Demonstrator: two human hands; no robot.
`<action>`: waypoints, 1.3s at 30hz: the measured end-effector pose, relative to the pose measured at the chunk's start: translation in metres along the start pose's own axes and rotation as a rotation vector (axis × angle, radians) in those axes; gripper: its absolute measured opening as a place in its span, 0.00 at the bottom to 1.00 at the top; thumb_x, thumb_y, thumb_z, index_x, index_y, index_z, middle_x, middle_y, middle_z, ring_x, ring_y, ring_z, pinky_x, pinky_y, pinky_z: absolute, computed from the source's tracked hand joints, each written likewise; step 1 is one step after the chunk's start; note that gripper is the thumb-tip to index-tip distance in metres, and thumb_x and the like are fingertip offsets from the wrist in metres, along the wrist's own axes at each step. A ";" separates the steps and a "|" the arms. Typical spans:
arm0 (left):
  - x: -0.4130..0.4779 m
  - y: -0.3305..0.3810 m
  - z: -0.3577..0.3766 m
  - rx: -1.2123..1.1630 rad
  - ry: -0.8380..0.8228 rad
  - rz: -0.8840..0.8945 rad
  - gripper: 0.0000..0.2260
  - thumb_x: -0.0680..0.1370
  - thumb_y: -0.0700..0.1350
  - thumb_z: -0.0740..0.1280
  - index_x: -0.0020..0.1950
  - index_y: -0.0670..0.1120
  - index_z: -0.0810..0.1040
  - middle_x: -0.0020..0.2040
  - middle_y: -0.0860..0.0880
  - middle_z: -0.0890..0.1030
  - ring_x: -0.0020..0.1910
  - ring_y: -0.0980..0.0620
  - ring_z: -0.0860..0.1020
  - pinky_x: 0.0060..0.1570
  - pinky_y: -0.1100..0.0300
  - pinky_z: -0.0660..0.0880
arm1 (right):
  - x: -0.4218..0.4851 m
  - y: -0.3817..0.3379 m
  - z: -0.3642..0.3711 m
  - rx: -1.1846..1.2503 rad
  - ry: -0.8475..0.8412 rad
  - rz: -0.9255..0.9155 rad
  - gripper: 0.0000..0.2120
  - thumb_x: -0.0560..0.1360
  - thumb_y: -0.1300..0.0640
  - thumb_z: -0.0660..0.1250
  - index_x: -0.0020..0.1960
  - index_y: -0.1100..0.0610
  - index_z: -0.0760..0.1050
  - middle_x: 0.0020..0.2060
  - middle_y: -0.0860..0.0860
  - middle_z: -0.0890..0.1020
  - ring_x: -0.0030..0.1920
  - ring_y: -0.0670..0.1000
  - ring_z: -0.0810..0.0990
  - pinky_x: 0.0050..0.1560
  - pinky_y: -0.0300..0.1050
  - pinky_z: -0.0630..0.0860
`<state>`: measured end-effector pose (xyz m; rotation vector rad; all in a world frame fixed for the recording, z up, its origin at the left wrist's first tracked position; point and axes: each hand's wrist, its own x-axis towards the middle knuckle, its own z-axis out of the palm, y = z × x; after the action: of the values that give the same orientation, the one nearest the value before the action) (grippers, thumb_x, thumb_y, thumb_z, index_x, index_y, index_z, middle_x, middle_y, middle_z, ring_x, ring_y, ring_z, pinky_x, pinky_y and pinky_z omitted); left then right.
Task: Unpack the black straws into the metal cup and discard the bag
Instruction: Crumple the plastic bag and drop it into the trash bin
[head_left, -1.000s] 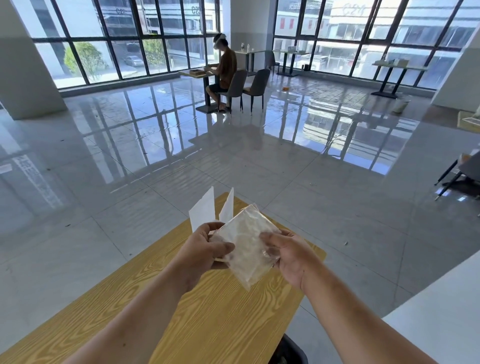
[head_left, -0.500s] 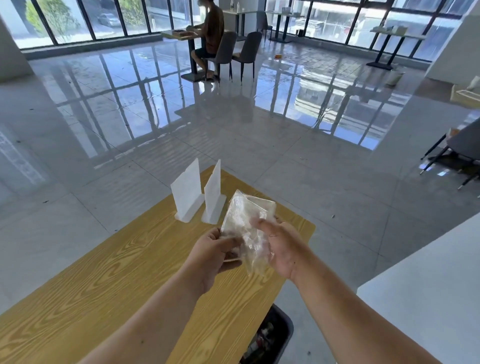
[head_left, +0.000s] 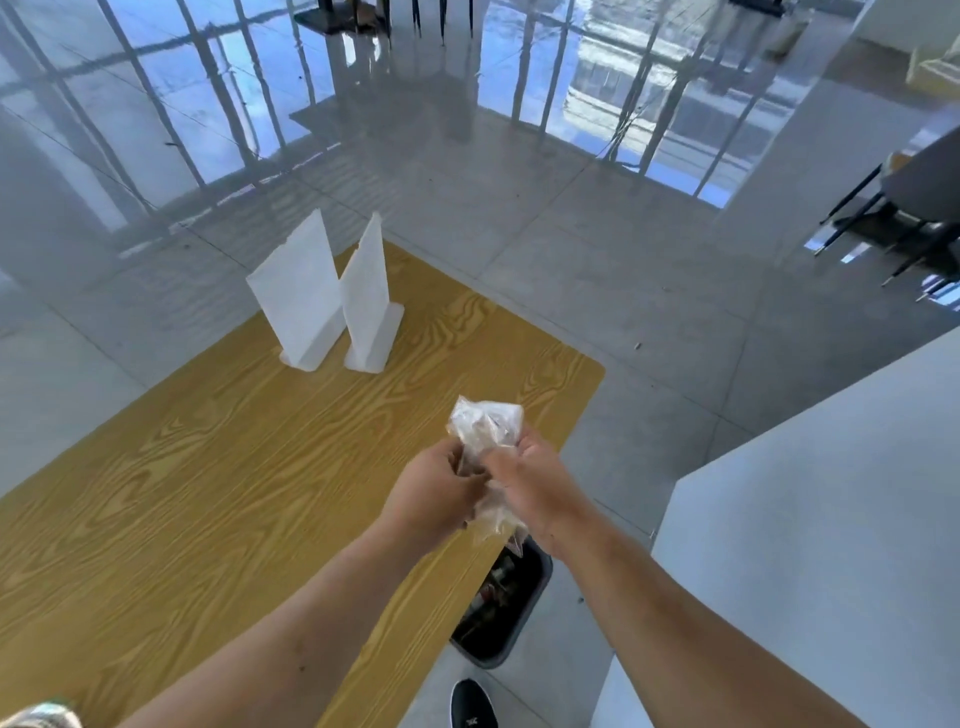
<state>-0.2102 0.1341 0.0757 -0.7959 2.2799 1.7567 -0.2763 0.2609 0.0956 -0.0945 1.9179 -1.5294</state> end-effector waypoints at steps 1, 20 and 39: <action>0.005 -0.003 0.005 0.050 -0.003 0.017 0.08 0.77 0.44 0.73 0.40 0.49 0.77 0.32 0.53 0.81 0.30 0.54 0.78 0.34 0.55 0.78 | 0.003 0.006 -0.001 -0.041 0.017 -0.012 0.15 0.74 0.59 0.67 0.51 0.40 0.83 0.45 0.54 0.90 0.43 0.55 0.90 0.37 0.52 0.86; 0.082 -0.100 0.044 0.888 0.044 0.193 0.39 0.80 0.72 0.55 0.84 0.52 0.54 0.86 0.46 0.52 0.85 0.43 0.49 0.82 0.39 0.46 | 0.059 0.083 -0.056 -0.316 0.319 0.042 0.13 0.72 0.40 0.64 0.39 0.49 0.77 0.30 0.40 0.83 0.30 0.41 0.79 0.34 0.44 0.75; 0.108 -0.136 0.081 1.036 0.230 0.254 0.39 0.78 0.75 0.50 0.85 0.56 0.53 0.87 0.45 0.50 0.85 0.42 0.43 0.78 0.28 0.40 | 0.088 0.213 -0.073 -0.356 0.515 0.014 0.06 0.84 0.56 0.68 0.49 0.48 0.75 0.35 0.45 0.81 0.31 0.40 0.79 0.30 0.33 0.70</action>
<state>-0.2500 0.1524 -0.1107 -0.4930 2.9971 0.3263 -0.3106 0.3484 -0.1271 0.1755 2.5783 -1.2662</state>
